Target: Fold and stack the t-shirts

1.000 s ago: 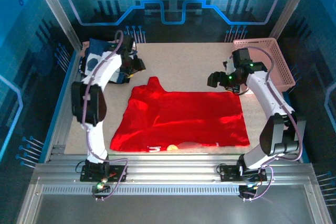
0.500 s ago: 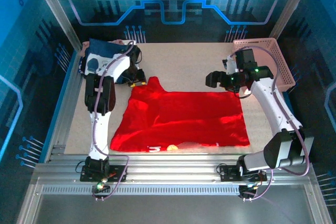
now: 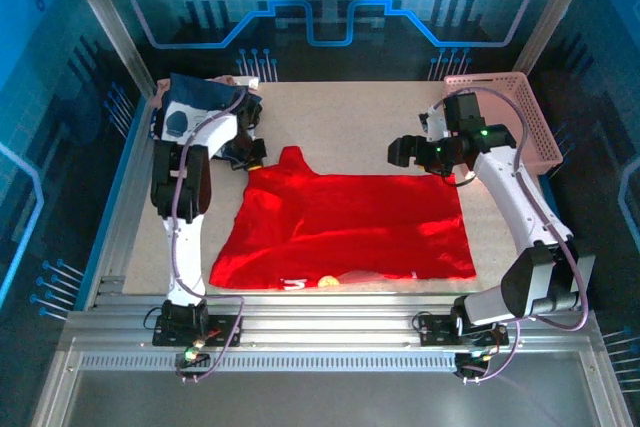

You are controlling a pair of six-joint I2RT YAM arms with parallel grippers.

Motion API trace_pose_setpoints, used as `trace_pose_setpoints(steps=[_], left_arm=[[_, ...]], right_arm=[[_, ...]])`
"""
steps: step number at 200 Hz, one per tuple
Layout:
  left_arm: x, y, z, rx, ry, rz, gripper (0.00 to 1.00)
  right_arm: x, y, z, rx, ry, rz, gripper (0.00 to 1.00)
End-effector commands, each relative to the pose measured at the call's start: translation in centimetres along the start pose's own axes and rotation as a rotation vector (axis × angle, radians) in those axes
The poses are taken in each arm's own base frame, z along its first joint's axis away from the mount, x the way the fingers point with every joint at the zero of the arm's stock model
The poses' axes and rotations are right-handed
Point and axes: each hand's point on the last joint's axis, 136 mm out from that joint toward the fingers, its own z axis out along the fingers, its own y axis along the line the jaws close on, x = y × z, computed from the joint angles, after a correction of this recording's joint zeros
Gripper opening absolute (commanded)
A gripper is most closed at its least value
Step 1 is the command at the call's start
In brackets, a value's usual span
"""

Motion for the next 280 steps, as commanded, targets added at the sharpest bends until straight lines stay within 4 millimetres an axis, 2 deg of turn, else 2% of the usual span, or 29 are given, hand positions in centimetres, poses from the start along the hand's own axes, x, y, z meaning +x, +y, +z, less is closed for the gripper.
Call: trace_pose_setpoints(steps=[1, 26, 42, 67, 87, 105, 130, 150, 173, 194, 210, 220, 247, 265, 280], left_arm=[[-2.3, 0.6, -4.0, 0.040, -0.155, -0.072, 0.00], [-2.6, 0.9, -5.7, 0.047, -0.237, -0.109, 0.00], [-2.8, 1.1, -6.2, 0.053, -0.279, -0.124, 0.00], [-3.3, 1.3, -6.2, 0.043, -0.313, -0.134, 0.00], [-3.1, 1.0, -5.4, 0.056, -0.270, -0.129, 0.04], [-1.6, 1.3, -4.4, 0.027, -0.186, -0.149, 0.07], [1.2, 2.4, -3.9, -0.019, -0.168, -0.169, 0.11], [3.9, 1.8, -3.3, 0.027, -0.140, -0.142, 0.18], [7.0, 0.9, -3.1, 0.059, -0.113, -0.094, 0.36], [8.5, 1.8, -3.8, 0.034, -0.125, -0.107, 0.51], [7.9, 2.4, -5.5, 0.024, -0.186, -0.123, 0.68], [7.0, 2.5, -6.8, 0.023, -0.225, -0.131, 0.74], [4.0, 2.5, -9.5, 0.048, -0.305, -0.167, 0.78], [2.3, 2.4, -9.5, 0.067, -0.313, -0.171, 0.77], [1.1, 1.7, -8.4, 0.099, -0.299, -0.155, 0.75]], right_arm=[[0.1, 0.6, 0.1, -0.012, 0.001, -0.007, 0.90], [0.7, -1.1, 0.8, 0.055, 0.021, 0.015, 0.90], [1.3, -3.0, 1.5, 0.126, 0.045, 0.056, 0.90], [2.3, -5.5, 3.0, 0.177, 0.091, 0.143, 0.90], [2.7, -6.1, 4.0, 0.173, 0.110, 0.169, 0.89], [2.9, -6.2, 4.2, 0.173, 0.115, 0.173, 0.89], [3.0, -6.3, 3.8, 0.182, 0.116, 0.170, 0.89], [3.5, -6.7, 4.0, 0.196, 0.132, 0.176, 0.89], [4.4, -7.7, 4.5, 0.238, 0.166, 0.202, 0.89], [4.9, -8.1, 4.9, 0.243, 0.180, 0.220, 0.89], [4.9, -8.0, 5.1, 0.230, 0.175, 0.222, 0.89], [4.9, -7.9, 5.2, 0.228, 0.175, 0.220, 0.89], [4.8, -7.8, 5.2, 0.225, 0.176, 0.216, 0.89], [4.9, -7.8, 5.1, 0.224, 0.179, 0.213, 0.89], [5.0, -7.8, 5.0, 0.223, 0.181, 0.212, 0.88]])
